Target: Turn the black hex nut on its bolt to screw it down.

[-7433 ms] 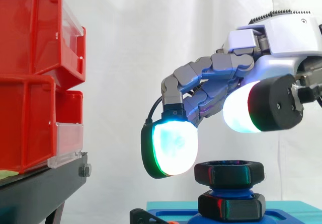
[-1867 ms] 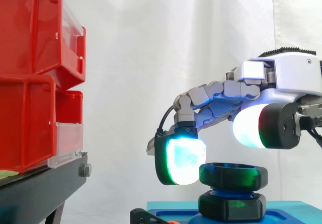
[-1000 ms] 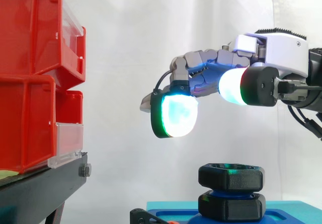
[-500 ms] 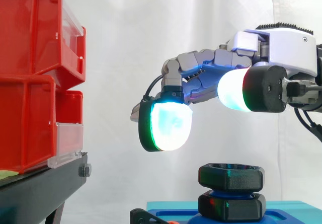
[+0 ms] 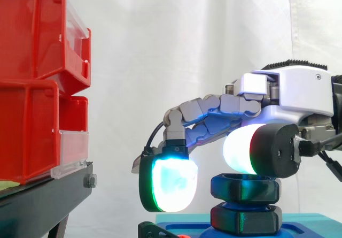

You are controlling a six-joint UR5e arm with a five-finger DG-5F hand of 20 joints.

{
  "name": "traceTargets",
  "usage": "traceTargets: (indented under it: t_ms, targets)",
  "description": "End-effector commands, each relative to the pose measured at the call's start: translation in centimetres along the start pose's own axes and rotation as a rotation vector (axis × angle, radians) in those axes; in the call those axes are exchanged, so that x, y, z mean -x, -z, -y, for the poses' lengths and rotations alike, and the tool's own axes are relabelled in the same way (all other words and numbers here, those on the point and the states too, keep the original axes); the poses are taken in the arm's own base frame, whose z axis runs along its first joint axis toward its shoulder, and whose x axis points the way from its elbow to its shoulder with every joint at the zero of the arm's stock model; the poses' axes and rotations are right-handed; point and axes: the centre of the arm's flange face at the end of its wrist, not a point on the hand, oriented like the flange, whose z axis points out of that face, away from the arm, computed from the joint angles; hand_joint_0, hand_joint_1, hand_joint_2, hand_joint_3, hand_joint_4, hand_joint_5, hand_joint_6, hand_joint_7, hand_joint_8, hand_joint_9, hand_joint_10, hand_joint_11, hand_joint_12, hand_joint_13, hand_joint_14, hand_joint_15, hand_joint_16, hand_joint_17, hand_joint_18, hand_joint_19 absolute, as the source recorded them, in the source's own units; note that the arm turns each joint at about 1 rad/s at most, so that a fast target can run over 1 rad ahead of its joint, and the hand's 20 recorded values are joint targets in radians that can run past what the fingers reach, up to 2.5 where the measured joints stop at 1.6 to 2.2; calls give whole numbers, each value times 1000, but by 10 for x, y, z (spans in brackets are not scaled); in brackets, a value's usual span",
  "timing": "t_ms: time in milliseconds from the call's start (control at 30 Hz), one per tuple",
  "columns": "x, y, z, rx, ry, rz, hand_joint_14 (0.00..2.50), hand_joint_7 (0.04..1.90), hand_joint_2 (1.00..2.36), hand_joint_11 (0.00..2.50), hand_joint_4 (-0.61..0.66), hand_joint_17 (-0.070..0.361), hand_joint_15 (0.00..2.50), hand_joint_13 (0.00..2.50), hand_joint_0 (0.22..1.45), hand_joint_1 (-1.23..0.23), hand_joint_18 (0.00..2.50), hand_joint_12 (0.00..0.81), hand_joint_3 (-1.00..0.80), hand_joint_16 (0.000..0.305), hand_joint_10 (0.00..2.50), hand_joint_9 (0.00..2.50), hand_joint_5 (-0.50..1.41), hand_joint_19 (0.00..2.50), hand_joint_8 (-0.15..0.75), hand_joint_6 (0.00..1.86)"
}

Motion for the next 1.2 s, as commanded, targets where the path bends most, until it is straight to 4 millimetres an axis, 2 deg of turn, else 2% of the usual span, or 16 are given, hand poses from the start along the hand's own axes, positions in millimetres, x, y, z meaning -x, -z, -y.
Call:
traceTargets:
  t_ms: [0,500,733,1167]
  targets:
    - [2,-6,-2,8,3,12,5,1157,1000,172,168,134,107,480,507,-252,410,350,-500,60,7,497,-80,461,243,504]
    - [7,-7,-5,8,-7,-21,5,1168,1000,173,175,134,107,480,506,-256,413,350,-500,60,7,499,-79,465,245,504]
    - [24,-12,-6,30,-9,-43,3,1184,1000,169,168,134,108,479,506,-258,416,349,-500,60,7,498,-77,462,243,504]
    - [25,-8,-4,34,-15,-71,3,1189,1000,178,156,134,98,481,507,-267,417,350,-500,60,7,498,-76,453,242,504]
